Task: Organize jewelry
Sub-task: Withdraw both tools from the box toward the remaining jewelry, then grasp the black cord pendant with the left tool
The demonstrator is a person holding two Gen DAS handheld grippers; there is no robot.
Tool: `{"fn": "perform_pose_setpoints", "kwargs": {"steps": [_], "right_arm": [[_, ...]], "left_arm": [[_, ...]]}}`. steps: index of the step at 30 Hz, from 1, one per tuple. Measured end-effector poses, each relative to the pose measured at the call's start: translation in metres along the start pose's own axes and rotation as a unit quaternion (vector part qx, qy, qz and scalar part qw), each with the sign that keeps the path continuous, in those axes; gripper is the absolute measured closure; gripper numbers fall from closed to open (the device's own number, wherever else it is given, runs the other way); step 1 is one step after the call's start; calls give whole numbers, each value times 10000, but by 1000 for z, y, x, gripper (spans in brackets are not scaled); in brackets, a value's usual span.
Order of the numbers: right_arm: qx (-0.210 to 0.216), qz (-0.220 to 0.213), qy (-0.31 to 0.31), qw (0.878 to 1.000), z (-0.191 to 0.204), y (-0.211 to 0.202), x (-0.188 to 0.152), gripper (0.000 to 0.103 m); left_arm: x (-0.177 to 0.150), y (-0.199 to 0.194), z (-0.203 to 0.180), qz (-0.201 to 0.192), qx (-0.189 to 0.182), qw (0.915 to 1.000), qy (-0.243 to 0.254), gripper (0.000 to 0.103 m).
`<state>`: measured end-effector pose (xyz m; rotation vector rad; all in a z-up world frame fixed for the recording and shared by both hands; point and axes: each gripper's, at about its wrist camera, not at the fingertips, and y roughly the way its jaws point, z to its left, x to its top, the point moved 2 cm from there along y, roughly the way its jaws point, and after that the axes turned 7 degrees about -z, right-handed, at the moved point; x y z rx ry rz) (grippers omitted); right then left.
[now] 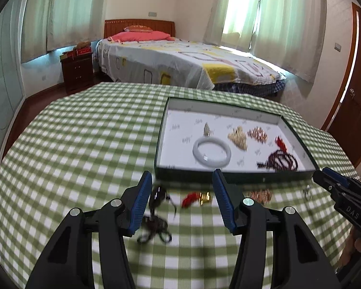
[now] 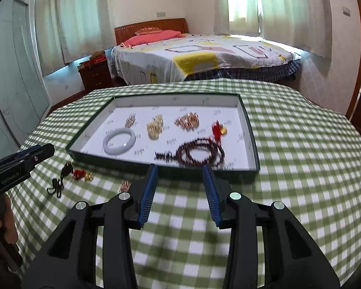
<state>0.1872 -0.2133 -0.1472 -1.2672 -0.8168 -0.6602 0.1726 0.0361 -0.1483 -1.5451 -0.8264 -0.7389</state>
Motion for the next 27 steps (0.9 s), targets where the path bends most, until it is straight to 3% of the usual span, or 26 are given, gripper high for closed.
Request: {"fn": "perform_pose_setpoints", "kwargs": {"steps": [8, 15, 20, 27], "right_arm": [[-33, 139, 33, 9999, -2, -5, -20, 65], [-12, 188, 6, 9998, 0, -3, -24, 65], [-16, 230, 6, 9997, 0, 0, -25, 65], [-37, 307, 47, 9995, -4, 7, -28, 65]], "left_arm": [[-26, -1, 6, 154, 138, 9998, -31, 51], [-26, 12, 18, 157, 299, 9994, 34, 52], [-25, 30, 27, 319, 275, 9991, 66, 64], [-22, 44, 27, 534, 194, 9984, 51, 66]]}}
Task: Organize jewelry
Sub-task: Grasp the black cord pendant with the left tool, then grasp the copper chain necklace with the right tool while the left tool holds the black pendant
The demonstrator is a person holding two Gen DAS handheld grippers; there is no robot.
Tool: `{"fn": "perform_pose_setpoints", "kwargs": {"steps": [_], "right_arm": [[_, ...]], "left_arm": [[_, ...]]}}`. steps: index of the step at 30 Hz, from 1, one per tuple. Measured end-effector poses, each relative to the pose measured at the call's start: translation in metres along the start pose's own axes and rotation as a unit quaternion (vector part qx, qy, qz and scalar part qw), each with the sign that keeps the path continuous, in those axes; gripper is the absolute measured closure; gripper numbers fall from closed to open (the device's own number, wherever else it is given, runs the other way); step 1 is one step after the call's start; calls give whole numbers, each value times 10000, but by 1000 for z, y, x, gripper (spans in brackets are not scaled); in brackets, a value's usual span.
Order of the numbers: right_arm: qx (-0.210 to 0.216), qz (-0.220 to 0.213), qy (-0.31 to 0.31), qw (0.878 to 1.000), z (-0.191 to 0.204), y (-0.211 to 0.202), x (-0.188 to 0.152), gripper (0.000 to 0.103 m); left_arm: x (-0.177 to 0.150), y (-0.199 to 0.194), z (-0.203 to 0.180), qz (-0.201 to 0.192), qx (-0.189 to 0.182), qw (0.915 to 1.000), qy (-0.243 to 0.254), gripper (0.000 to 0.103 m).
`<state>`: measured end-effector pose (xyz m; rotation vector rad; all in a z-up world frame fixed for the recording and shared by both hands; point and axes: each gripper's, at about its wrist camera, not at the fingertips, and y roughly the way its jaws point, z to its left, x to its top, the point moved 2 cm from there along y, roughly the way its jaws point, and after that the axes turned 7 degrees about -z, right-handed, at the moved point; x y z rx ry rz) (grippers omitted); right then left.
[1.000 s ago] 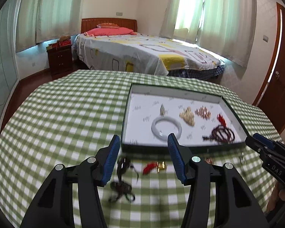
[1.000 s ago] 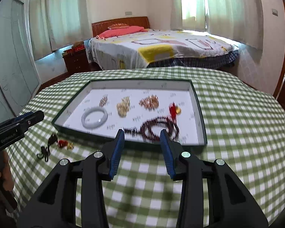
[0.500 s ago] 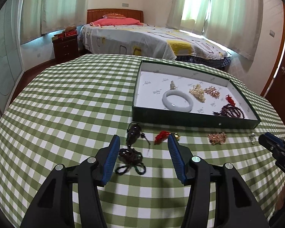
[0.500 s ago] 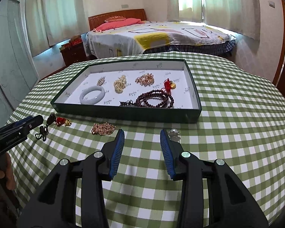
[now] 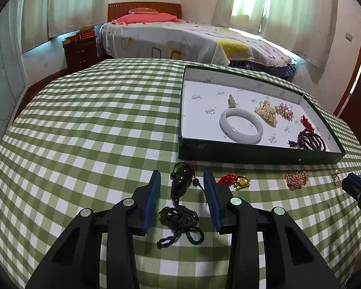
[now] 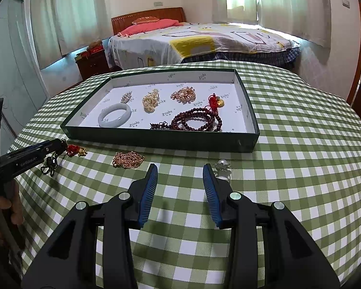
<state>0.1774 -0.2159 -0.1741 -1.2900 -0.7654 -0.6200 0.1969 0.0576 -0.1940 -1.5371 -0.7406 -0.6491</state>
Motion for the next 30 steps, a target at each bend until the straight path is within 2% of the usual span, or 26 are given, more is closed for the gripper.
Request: {"fn": "perform_pose_setpoints", "kwargs": {"steps": [4, 7, 10, 13, 21, 30], "right_arm": [[-7, 37, 8, 10000, -2, 3, -1, 65], [-6, 65, 23, 10000, -2, 5, -2, 65], [-6, 80, 29, 10000, -3, 7, -2, 65], [5, 103, 30, 9999, -2, 9, -3, 65], [160, 114, -85, 9998, 14, 13, 1, 64], [457, 281, -331, 9980, 48, 41, 8, 64]], "left_arm": [[0, 10, -4, 193, -14, 9998, 81, 67], [0, 16, -6, 322, -33, 9994, 92, 72], [1, 16, -4, 330, -21, 9994, 81, 84], [0, 14, -1, 309, -100, 9995, 16, 86], [1, 3, 6, 133, -9, 9999, -51, 86], [2, -18, 27, 41, 136, 9996, -254, 86]]}}
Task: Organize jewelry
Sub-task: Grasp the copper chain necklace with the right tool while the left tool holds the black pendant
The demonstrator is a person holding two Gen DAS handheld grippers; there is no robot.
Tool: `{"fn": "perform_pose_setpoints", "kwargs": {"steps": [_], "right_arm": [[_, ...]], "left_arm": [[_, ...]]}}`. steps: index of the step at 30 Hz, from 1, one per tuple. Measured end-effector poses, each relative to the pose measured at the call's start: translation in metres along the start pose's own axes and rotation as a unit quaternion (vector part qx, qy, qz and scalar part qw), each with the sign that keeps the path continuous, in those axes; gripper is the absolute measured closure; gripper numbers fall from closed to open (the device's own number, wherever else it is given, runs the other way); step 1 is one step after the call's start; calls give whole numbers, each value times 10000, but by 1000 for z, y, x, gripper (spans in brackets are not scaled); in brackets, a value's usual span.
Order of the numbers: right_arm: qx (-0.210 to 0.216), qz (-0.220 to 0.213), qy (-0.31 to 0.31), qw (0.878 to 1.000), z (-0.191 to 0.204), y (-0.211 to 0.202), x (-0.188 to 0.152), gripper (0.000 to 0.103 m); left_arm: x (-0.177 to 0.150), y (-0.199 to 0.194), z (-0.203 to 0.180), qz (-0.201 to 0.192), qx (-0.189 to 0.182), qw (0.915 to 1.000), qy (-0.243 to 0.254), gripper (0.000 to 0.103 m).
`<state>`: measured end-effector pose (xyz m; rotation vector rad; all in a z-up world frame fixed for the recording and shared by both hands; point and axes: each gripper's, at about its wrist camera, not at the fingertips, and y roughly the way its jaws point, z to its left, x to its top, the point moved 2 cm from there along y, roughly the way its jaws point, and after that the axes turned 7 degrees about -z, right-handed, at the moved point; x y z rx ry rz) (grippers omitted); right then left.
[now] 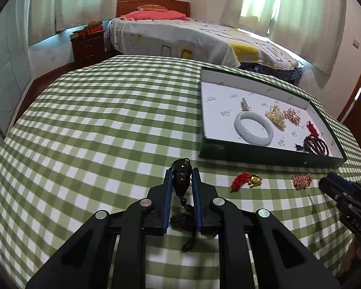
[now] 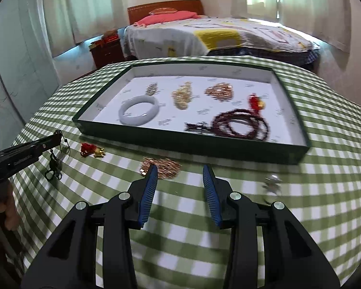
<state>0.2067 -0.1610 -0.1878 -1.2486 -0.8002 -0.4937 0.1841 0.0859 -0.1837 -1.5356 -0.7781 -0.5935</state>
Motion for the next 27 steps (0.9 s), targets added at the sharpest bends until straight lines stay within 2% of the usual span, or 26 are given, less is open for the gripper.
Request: {"fn": "perform_pose_setpoints", "kwargs": {"steps": [5, 7, 8, 14, 16, 17, 20, 27], "right_arm": [[62, 188, -5, 9998, 9, 17, 6, 63], [31, 237, -33, 9997, 12, 21, 7, 55], [36, 266, -53, 9996, 13, 23, 7, 54], [-76, 454, -205, 9987, 18, 30, 5, 54], [-104, 453, -282, 9985, 19, 29, 4, 61], [-98, 453, -295, 9985, 19, 29, 4, 69], [-11, 453, -293, 9985, 20, 28, 3, 80], [93, 263, -144, 9995, 14, 17, 4, 85]], "left_arm": [[0, -12, 14, -67, 161, 9998, -43, 86], [-1, -14, 21, -58, 227, 9997, -95, 86], [-2, -13, 22, -45, 249, 9996, -119, 86], [-5, -10, 31, 40, 317, 9992, -233, 86], [-6, -10, 29, 46, 299, 9993, -200, 86], [-6, -10, 27, 49, 289, 9994, -180, 86], [-7, -10, 24, 55, 260, 9995, -145, 86], [-7, -11, 20, 37, 225, 9997, -112, 86]]}}
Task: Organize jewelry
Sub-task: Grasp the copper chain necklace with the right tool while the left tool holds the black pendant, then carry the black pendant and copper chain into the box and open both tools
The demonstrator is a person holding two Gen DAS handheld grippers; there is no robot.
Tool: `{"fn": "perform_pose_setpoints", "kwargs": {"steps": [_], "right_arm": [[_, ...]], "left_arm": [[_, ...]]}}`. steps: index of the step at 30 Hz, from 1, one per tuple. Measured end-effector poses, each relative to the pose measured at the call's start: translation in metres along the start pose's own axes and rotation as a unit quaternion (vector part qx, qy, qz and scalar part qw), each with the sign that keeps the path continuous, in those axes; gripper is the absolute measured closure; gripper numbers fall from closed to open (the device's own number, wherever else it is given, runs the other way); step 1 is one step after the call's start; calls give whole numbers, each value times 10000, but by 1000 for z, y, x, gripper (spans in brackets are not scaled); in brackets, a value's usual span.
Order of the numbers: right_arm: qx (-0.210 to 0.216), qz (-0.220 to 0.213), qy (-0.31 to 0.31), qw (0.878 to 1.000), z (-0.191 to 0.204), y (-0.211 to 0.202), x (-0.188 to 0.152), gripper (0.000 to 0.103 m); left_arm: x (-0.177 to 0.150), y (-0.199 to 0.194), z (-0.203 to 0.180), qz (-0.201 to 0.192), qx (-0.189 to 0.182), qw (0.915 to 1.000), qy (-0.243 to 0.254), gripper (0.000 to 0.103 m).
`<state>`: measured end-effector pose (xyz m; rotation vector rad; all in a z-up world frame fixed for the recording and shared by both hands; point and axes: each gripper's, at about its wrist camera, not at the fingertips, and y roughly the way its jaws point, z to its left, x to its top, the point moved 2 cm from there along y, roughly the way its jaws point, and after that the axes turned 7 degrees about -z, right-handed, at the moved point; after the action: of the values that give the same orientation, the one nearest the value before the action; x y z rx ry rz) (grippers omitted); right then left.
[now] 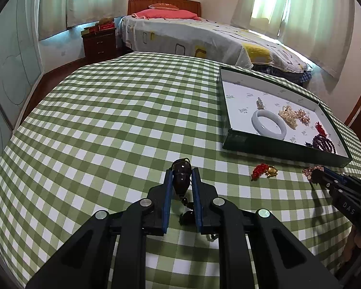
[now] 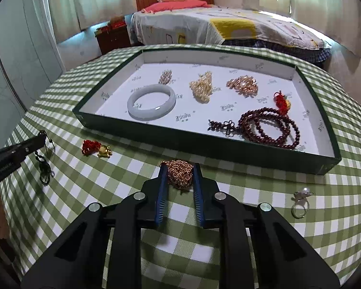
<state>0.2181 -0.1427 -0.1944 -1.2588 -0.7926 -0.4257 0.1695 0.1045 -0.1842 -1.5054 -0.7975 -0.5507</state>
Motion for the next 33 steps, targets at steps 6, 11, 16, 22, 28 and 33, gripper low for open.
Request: {"fn": "perform_pose_setpoints", "kwargs": {"steps": [6, 11, 16, 22, 28, 33], "right_arm": [[1, -192, 8, 9998, -2, -16, -2, 85], [-13, -361, 45, 9993, -6, -31, 1, 85], [-33, -535, 63, 9985, -9, -47, 5, 85], [-62, -738, 90, 9972, -11, -66, 12, 85], [-111, -953, 134, 9953, -18, -82, 22, 85], [-163, -1090, 151, 9938, -22, -88, 31, 85]], "left_arm": [[2, -4, -7, -56, -67, 10000, 41, 86], [6, -9, -14, -128, -153, 9998, 76, 86], [10, -16, -25, -215, -265, 9993, 121, 86], [16, -24, -41, -331, -449, 9982, 201, 86], [27, -30, -60, -482, -639, 9963, 303, 86], [37, -34, -75, -618, -782, 9943, 376, 86]]}}
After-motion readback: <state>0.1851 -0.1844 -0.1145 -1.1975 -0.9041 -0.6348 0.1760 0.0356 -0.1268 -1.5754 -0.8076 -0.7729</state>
